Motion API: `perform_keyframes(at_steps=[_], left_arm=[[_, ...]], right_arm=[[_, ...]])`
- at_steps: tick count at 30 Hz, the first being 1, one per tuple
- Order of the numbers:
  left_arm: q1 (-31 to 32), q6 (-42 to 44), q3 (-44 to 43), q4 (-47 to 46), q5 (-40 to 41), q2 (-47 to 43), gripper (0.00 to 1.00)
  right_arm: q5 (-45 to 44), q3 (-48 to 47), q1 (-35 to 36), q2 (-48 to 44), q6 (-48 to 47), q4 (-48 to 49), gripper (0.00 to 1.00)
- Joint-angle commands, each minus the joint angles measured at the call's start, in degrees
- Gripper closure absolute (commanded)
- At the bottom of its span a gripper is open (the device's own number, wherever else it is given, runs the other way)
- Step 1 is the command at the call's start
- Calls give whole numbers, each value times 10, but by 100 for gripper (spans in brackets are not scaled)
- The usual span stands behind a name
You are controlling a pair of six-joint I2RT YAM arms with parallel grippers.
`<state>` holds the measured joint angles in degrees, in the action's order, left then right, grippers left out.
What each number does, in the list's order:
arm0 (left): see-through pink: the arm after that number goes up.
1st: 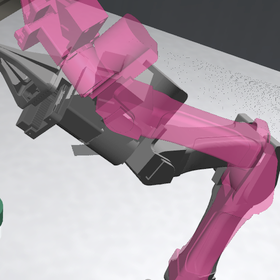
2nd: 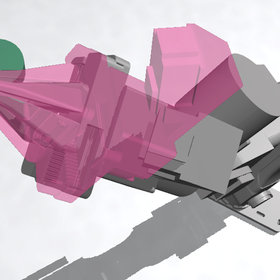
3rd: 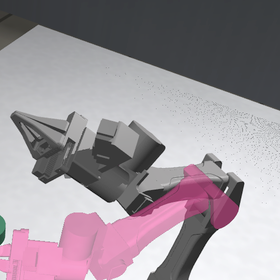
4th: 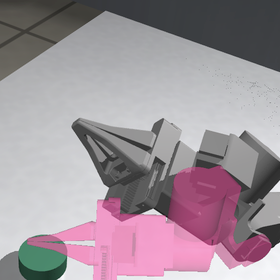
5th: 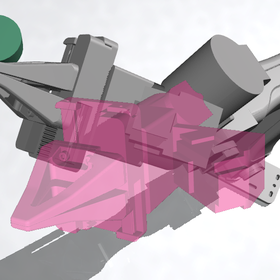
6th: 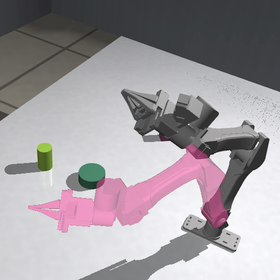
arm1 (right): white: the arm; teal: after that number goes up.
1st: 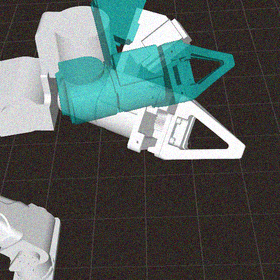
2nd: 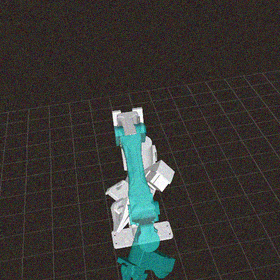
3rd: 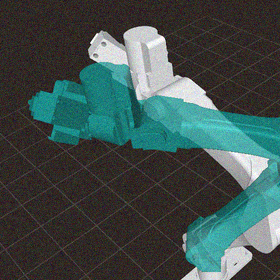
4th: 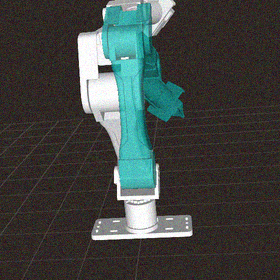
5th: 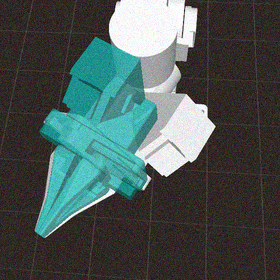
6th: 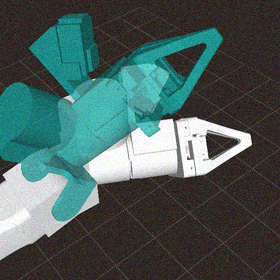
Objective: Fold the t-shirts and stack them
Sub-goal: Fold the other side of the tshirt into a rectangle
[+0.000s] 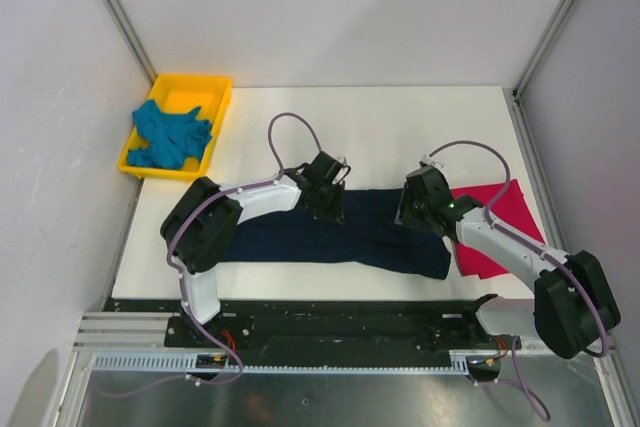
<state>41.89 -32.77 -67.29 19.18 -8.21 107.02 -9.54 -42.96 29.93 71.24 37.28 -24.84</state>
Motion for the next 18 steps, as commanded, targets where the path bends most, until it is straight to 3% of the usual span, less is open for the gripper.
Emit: perform_keyframes(at_steps=[1,18], left_arm=[[3,-7,3,-14,10,-27,100],[4,-10,6,-19,1,-18,100]], right_arm=[[25,5,-1,27,-3,63,53],[46,33,17,85,57,105,53]])
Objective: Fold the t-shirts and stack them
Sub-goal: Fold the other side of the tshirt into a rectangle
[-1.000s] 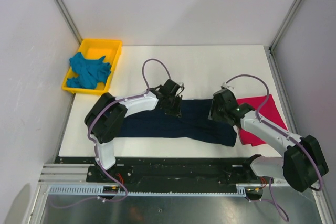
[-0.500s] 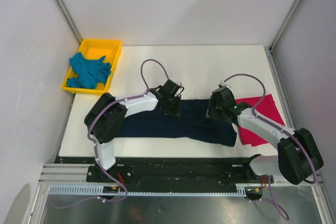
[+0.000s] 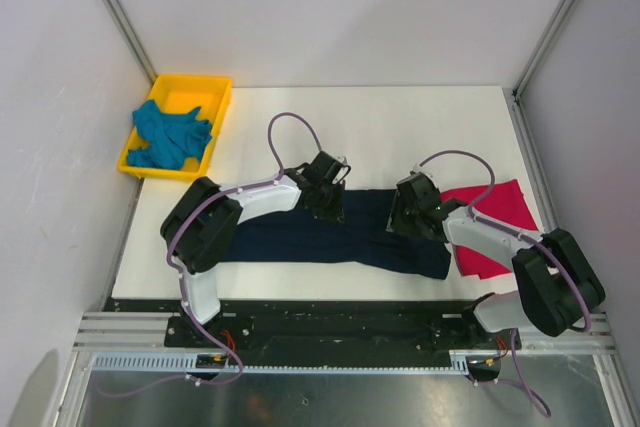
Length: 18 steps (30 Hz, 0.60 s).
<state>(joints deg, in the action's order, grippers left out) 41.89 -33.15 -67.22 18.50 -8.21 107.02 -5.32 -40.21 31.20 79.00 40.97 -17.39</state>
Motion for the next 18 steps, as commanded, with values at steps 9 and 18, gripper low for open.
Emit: perform_keyframes(at_steps=[9,18], left_arm=[[4,-5,8,-14,0,-16,100],[3,-2,9,-15,6,-23,100]], right_arm=[[-13,1,1,-25,30,9,85],[-87,-44,12,-98,0,-107,94]])
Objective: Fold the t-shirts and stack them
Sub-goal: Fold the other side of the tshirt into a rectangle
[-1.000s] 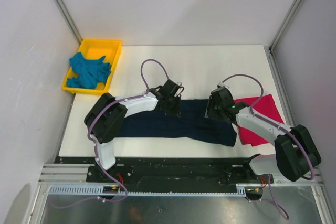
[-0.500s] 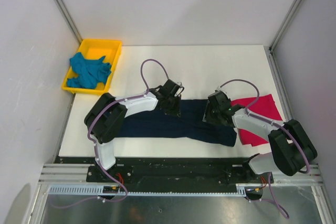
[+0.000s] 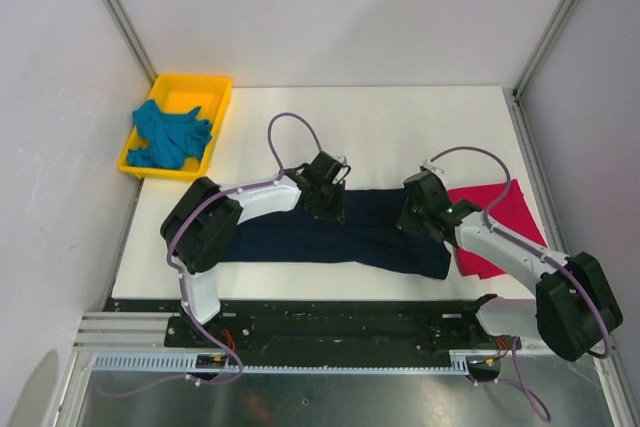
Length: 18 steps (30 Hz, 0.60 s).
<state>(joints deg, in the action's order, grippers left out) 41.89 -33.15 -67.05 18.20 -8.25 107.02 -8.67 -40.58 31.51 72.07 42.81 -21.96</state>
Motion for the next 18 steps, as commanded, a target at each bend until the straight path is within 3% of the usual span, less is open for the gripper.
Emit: perform_keyframes(at_steps=[1,12,18], left_arm=[[3,-2,8,-12,9,-24,100],[4,3,4,-12,12,-21,100],[3,17,-4,-12,22,-19,86]], right_arm=[[-59,-45,12,-32,-22,-71,93],[-73,-53,39,2,-29,-121,88],[-91,-55,19,29,-49,-123,63]])
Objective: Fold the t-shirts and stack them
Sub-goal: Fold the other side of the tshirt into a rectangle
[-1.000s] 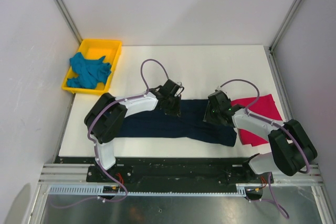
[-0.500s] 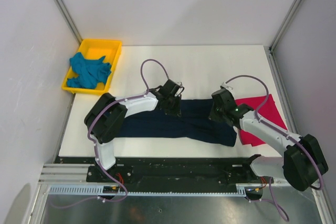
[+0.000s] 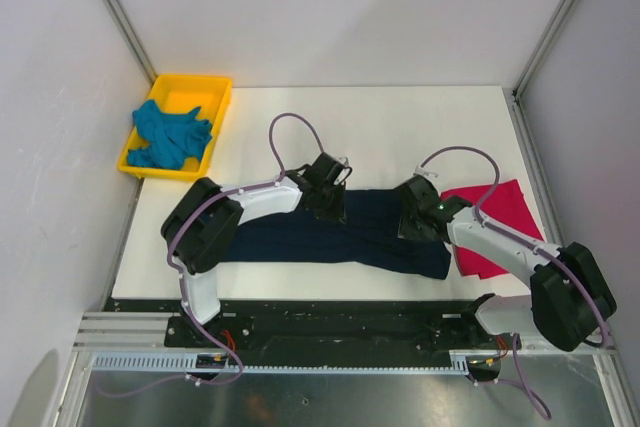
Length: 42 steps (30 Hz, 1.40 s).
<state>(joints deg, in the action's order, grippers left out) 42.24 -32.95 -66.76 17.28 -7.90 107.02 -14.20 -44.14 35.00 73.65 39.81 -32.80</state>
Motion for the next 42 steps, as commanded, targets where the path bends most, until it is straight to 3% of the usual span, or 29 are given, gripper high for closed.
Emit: perform_keyframes(at_steps=[1,4,7,14,21,29,36,42], left_arm=[[-1,21,-10,-3,18,-20,79],[-4,34,-18,-2,24,-36,55],[-10,41,-28,1,26,-57,48],[-14,37,-27,12,22,-91,48],[-29,25,33,17,21,-137,49],[-63,28,94,19,5,-201,49],[-92,23,120,42,-7,-250,49],[-112,19,140,60,-23,-283,49]], right_arm=[[-38,-22,-22,12,-22,-18,59],[-46,-33,-31,-13,-26,-37,54],[-34,-35,-29,-47,-11,-45,58],[-28,-36,23,-37,55,-12,73],[-19,-10,40,30,80,21,75],[-5,45,60,21,117,46,74],[-37,13,51,-69,132,-43,67],[-26,39,53,-182,255,-141,63]])
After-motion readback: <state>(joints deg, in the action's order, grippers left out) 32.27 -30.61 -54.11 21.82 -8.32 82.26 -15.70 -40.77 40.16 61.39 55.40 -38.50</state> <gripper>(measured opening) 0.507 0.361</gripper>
